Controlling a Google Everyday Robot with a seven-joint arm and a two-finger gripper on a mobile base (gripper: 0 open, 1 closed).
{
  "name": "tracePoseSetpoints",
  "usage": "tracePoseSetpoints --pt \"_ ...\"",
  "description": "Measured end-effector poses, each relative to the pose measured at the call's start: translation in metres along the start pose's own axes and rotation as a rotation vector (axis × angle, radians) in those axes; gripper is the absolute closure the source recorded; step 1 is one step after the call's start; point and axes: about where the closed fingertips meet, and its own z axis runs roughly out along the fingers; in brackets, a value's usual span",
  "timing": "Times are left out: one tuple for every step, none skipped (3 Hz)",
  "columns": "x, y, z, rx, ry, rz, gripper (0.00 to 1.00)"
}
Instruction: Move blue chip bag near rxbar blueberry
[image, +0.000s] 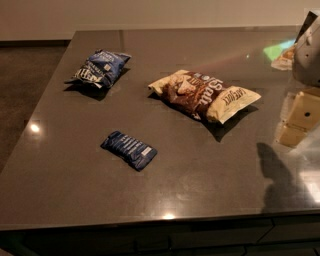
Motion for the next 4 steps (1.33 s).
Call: tracePoseSetpoints --pt "0.0 0.0 0.0 0.0 0.0 0.0 0.0" --pt "-0.011 -0.007 0.002 -0.007 -0.028 -0.009 0.0" --pt "-0.036 -0.033 0.013 -0.002 -0.08 -0.031 0.0" --pt "-0.072 -0.071 0.034 0.009 -0.146 -0.058 0.0"
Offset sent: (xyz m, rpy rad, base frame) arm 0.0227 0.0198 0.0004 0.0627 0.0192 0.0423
